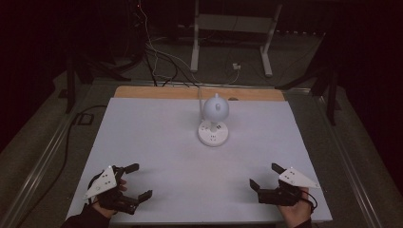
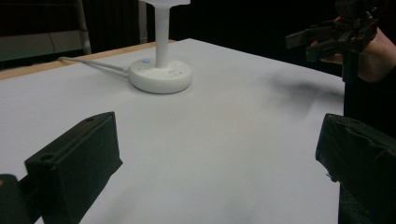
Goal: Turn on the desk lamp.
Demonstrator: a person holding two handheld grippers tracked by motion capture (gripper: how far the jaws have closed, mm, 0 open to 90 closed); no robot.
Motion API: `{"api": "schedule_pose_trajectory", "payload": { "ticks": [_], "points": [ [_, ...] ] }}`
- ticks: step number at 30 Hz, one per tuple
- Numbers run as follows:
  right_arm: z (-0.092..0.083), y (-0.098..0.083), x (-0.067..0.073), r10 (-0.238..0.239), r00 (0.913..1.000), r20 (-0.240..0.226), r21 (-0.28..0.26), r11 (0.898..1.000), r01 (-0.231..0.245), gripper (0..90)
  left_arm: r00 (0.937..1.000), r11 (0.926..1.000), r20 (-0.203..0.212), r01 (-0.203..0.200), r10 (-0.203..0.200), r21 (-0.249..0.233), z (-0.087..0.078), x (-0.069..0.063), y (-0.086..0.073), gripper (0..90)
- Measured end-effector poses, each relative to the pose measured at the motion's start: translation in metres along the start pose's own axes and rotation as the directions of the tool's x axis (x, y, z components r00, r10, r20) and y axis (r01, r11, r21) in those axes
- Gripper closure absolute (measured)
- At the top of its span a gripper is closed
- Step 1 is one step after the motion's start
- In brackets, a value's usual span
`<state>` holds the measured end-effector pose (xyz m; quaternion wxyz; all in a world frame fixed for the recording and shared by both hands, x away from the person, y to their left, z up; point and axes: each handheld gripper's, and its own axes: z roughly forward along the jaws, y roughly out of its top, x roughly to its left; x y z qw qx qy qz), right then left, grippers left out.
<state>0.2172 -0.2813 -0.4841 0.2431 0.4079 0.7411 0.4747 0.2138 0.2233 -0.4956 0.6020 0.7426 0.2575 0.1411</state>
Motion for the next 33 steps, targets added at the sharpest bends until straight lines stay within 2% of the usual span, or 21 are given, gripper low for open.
{"api": "schedule_pose_trajectory", "payload": {
  "ticks": [13, 22, 33],
  "points": [
    [0.000, 0.019, 0.000, 0.008, 1.0000, -0.005, 0.000, 1.000, -0.008, 0.0, 1.0000, 1.0000, 0.006, 0.004, -0.004, -0.002, 0.000, 0.001, 0.000, 0.4],
    [0.004, 0.030, -0.001, 0.001, 1.0000, -0.006, 0.003, 1.000, -0.001, 0.0, 0.9999, 1.0000, 0.008, 0.009, -0.009, -0.003, 0.000, 0.001, 0.000, 0.5],
    [0.013, 0.044, 0.002, -0.006, 0.9995, -0.030, 0.002, 1.000, 0.006, 0.0, 0.9998, 0.9999, 0.016, 0.014, -0.014, -0.007, 0.000, 0.001, 0.001, 0.5]
  ]
}}
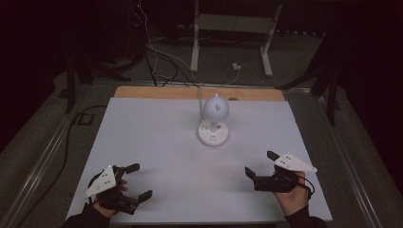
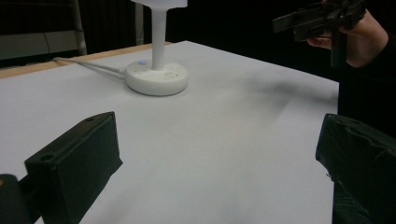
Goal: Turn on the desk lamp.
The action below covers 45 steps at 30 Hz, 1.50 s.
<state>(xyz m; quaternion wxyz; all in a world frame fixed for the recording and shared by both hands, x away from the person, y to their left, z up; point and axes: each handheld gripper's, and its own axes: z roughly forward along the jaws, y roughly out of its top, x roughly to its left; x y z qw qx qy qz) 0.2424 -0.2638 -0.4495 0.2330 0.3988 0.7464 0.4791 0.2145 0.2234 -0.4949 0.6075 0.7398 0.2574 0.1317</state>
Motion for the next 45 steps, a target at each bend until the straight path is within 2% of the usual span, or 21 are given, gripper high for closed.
{"api": "schedule_pose_trajectory", "payload": {
  "ticks": [13, 24, 45],
  "points": [
    [0.008, 0.012, 0.000, 0.004, 0.9997, -0.023, -0.008, 1.000, -0.005, 0.0, 1.0000, 1.0000, 0.002, -0.005, 0.005, -0.001, 0.000, -0.001, 0.000, 0.5],
    [0.015, 0.026, 0.001, -0.014, 0.9994, -0.030, -0.016, 1.000, 0.014, 0.0, 1.0000, 1.0000, 0.004, -0.003, 0.003, 0.001, 0.001, 0.000, 0.000, 0.4],
    [0.037, 0.045, 0.003, -0.017, 0.9979, -0.062, -0.035, 0.999, 0.015, 0.0, 1.0000, 1.0000, 0.004, 0.001, -0.001, 0.001, 0.001, 0.000, 0.000, 0.5]
  ]
}}
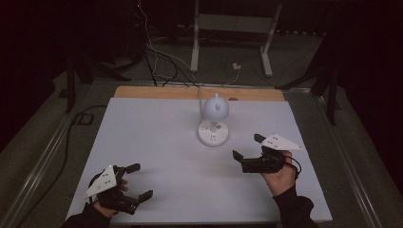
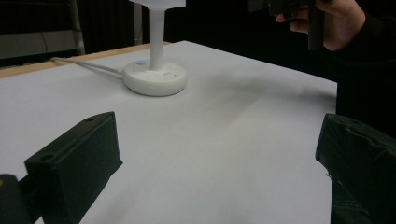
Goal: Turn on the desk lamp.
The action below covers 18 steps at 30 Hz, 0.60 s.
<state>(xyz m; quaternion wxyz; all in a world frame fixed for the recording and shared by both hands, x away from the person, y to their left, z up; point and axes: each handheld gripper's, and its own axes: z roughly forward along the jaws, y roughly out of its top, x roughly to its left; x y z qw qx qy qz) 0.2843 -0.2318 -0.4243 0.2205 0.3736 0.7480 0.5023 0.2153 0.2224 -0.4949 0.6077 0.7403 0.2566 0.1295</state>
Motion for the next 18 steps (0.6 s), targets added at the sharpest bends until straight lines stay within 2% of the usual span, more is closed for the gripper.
{"api": "schedule_pose_trajectory", "payload": {
  "ticks": [18],
  "points": [
    [0.030, 0.007, -0.007, 0.004, 1.0000, 0.005, 0.014, 1.000, -0.004, 1.1, 1.0000, 1.0000, -0.002, 0.002, -0.002, -0.009, -0.001, 0.001, 0.000, 0.5]
  ]
}}
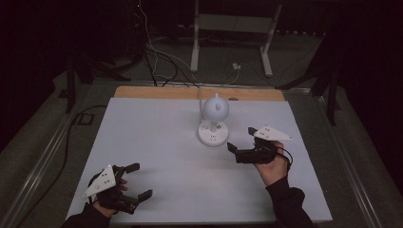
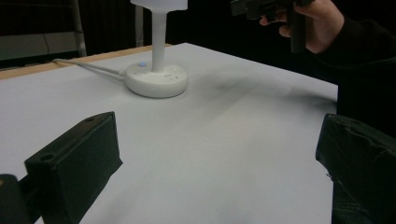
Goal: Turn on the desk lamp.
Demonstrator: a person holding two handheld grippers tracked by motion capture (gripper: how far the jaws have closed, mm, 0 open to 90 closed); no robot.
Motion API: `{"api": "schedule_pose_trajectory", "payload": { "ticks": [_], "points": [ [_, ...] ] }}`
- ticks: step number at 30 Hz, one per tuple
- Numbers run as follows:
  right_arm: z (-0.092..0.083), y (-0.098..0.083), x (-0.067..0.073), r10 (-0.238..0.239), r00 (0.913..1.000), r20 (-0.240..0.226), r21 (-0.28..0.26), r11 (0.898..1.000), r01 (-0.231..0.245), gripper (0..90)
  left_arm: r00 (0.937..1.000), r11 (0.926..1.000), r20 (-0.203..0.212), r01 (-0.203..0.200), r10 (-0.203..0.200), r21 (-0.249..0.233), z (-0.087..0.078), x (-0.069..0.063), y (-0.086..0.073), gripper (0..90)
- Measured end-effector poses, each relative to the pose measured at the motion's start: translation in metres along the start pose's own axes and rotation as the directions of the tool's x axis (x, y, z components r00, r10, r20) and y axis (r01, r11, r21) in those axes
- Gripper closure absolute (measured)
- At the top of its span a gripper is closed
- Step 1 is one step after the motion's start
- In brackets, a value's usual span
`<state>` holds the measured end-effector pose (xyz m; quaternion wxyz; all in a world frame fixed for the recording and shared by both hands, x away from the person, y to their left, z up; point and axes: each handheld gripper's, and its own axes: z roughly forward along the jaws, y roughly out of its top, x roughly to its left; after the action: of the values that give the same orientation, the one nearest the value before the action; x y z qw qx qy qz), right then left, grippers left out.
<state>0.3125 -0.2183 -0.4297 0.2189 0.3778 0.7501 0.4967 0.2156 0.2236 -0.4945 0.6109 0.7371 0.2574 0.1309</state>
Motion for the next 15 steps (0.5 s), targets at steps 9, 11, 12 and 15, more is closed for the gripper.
{"api": "schedule_pose_trajectory", "payload": {
  "ticks": [9, 11, 12, 15],
  "points": [
    [0.019, 0.002, -0.002, -0.003, 1.0000, 0.000, 0.014, 1.000, 0.003, 1.2, 0.9999, 0.9999, 0.003, 0.010, -0.010, -0.003, 0.000, 0.000, 0.000, 0.4],
    [0.021, 0.002, -0.002, -0.003, 1.0000, 0.000, 0.017, 1.000, 0.003, 1.2, 0.9999, 0.9999, 0.003, 0.011, -0.011, -0.003, 0.000, 0.000, 0.000, 0.4],
    [0.023, 0.001, -0.002, -0.001, 1.0000, 0.001, 0.019, 1.000, 0.001, 1.2, 0.9999, 0.9999, 0.003, 0.011, -0.011, -0.003, 0.000, 0.000, 0.000, 0.4],
    [0.030, 0.000, -0.005, 0.002, 1.0000, 0.003, 0.023, 1.000, -0.002, 1.2, 0.9999, 0.9999, 0.004, 0.012, -0.011, -0.005, 0.000, 0.000, 0.000, 0.4]
  ]
}}
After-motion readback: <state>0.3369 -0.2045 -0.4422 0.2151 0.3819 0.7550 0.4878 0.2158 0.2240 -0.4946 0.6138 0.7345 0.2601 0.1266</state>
